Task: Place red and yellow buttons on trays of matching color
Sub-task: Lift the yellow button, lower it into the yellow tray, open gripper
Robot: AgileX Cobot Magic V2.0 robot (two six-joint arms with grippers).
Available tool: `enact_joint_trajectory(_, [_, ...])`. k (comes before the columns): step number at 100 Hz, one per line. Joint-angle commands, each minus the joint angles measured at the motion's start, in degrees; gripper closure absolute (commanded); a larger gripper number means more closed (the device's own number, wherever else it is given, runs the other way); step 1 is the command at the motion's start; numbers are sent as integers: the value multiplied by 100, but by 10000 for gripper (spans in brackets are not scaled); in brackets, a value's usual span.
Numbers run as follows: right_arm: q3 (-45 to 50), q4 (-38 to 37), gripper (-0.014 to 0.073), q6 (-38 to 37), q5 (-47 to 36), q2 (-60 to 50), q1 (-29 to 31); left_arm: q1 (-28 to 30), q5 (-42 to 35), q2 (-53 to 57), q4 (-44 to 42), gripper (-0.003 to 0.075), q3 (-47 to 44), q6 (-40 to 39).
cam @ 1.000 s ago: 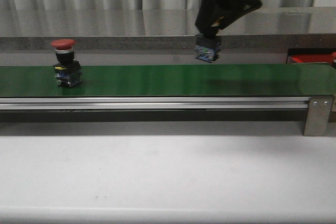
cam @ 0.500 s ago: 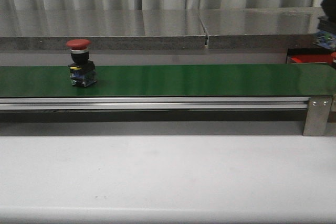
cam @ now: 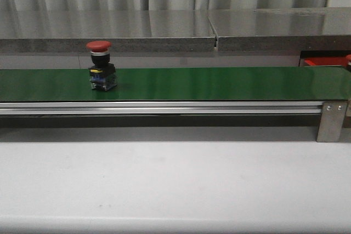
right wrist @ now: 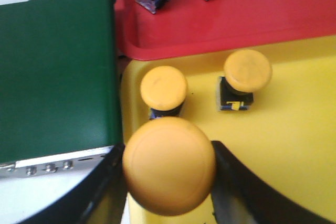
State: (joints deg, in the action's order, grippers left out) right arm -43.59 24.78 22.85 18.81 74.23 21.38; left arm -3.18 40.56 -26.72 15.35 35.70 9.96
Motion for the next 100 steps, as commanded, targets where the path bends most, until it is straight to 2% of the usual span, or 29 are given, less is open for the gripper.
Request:
enact_joint_trajectory(1, [22,408,543,-19,-574,1,71,-44,-411,-24,91,741,139,-26])
enact_joint_trajectory(22, [209,644,543,-19,-1073,383,71,-44,-411,-24,91,741,139,-26])
enact_joint_trajectory(54, [209,712,534,-19,-987,910,71,-44,-411,-24,91,741,139,-26])
enact_joint_trajectory(61, [209,712,462,-14,-974,911,71,-44,-411,-24,91,741,139,-26])
enact_joint_trajectory(68, [195,712,323,-14,-947,906,71,-44,-411,-24,91,741,139,-26])
enact_joint_trajectory(72, [195,725,211,-14,-947,906,71,-44,-411,-24,91,741,139,-26])
enact_joint_trajectory(82, [195,762,45,-14,-942,906,71,-44,-411,-24,91,741,139,-26])
enact_joint_trajectory(87, [195,762,12,-14,-942,898,71,-44,-411,-24,91,741,139,-26])
enact_joint_trajectory(100, [195,762,10,-14,-942,691,71,-44,-411,-24,91,741,139,-26])
